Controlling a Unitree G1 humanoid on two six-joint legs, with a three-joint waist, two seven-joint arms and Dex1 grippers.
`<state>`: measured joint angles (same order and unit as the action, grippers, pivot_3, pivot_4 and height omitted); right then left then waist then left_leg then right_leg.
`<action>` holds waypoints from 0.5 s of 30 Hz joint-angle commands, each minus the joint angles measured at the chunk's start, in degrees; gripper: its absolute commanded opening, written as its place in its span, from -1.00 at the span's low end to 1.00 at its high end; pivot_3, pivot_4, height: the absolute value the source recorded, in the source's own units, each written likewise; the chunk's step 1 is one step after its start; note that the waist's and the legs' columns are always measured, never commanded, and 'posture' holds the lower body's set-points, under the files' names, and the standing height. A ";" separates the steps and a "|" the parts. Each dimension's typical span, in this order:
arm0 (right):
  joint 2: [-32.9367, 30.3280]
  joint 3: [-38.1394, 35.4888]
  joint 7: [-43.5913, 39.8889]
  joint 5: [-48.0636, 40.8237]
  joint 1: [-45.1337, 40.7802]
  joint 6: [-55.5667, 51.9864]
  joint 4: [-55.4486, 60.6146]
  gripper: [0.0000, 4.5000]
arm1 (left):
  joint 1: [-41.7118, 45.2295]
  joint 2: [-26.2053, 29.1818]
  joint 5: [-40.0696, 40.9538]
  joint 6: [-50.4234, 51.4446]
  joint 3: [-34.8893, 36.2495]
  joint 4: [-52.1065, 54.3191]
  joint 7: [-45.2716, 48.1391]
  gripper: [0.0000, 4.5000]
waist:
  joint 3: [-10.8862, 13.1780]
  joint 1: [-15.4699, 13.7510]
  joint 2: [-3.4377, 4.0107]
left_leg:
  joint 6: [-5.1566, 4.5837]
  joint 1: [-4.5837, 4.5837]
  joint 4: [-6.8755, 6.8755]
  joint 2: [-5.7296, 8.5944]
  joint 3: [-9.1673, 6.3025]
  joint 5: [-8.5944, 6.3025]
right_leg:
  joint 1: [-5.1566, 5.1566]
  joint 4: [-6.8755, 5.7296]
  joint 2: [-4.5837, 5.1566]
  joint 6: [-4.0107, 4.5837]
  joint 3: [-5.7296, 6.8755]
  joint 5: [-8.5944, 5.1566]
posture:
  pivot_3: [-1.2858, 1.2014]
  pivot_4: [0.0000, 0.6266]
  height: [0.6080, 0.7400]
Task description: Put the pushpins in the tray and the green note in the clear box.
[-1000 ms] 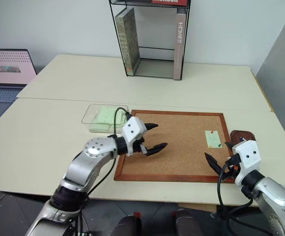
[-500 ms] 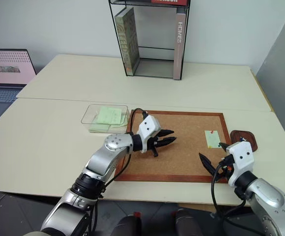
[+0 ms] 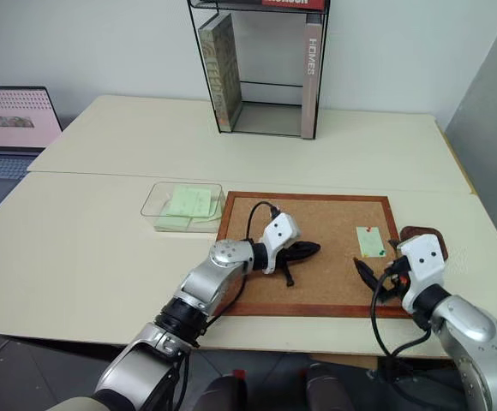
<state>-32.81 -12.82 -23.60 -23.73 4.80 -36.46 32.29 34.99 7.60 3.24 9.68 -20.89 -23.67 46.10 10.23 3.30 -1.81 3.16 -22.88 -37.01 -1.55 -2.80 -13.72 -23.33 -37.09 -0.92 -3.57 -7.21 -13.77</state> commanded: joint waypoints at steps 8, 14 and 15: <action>0.78 2.37 -2.05 2.26 -17.05 2.97 -21.08 1.00 | 1.16 -1.47 -1.34 -2.07 -0.17 -2.36 1.29 -0.97 | -0.05 -0.07 0.09 | -0.01 0.01 0.01 0.05 -0.01 0.00 | 0.04 0.01 0.01 -0.14 -0.01 0.08 | 0.03 -0.52 1.00; 2.95 4.39 -2.27 5.44 -23.78 7.61 -33.67 1.00 | 0.29 -1.19 -1.61 -1.44 -0.14 -1.08 1.59 -0.97 | -0.07 -0.06 0.12 | -0.01 0.01 0.04 0.05 -0.06 0.00 | 0.05 0.00 0.00 -0.17 0.02 0.10 | 0.03 -0.52 1.00; 3.08 4.73 -2.39 6.04 -24.43 8.36 -35.22 1.00 | 0.19 -1.15 -1.62 -1.30 -0.11 -0.88 1.62 -0.97 | -0.08 -0.06 0.13 | -0.01 0.02 0.03 0.04 -0.06 0.00 | 0.05 0.01 -0.01 -0.17 0.02 0.10 | 0.03 -0.52 1.00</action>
<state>-29.81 -7.95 -25.55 -19.01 -17.77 -31.06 -0.51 35.82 6.48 2.11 8.13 -20.60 -25.63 47.20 10.15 3.24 -1.67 3.15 -22.87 -36.96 -1.50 -2.86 -13.72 -23.27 -37.09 -0.92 -3.75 -7.20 -13.67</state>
